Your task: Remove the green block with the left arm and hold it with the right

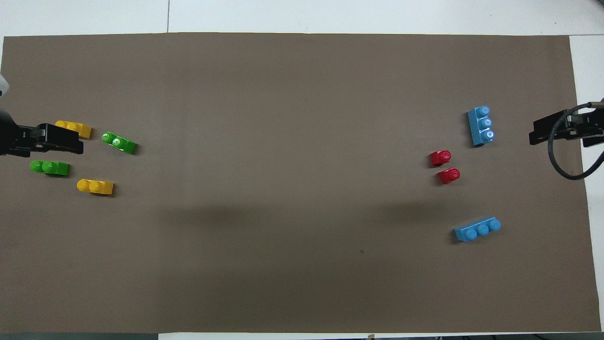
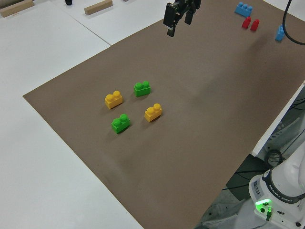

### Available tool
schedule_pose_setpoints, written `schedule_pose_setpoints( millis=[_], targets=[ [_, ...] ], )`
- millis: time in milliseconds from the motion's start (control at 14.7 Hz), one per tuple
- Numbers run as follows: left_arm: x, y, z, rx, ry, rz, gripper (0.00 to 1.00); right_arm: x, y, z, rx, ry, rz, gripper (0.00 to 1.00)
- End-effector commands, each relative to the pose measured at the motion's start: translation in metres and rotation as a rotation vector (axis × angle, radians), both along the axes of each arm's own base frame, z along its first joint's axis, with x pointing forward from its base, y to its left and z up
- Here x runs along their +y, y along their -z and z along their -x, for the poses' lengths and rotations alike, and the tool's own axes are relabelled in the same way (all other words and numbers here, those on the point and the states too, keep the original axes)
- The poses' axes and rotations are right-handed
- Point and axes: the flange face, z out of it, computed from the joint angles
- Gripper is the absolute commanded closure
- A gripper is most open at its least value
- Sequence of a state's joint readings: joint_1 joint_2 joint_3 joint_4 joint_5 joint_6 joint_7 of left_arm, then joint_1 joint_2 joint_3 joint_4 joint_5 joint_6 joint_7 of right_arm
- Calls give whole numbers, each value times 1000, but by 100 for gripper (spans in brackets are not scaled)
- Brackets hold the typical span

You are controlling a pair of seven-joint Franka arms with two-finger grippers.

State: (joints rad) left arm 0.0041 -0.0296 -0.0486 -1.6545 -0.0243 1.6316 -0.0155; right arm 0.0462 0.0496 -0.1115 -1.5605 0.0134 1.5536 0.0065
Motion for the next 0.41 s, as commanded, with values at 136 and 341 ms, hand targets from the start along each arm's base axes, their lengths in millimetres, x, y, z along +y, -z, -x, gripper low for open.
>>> schedule_pose_setpoints(
  millis=[136,341],
  targets=[
    [-3,-6,3,8,14,9,0,2,-3,-2,-13,13,-9,0],
    [-3,-5,2,5,14,10,0,2,-3,-2,-14,11,-9,0]
  ],
)
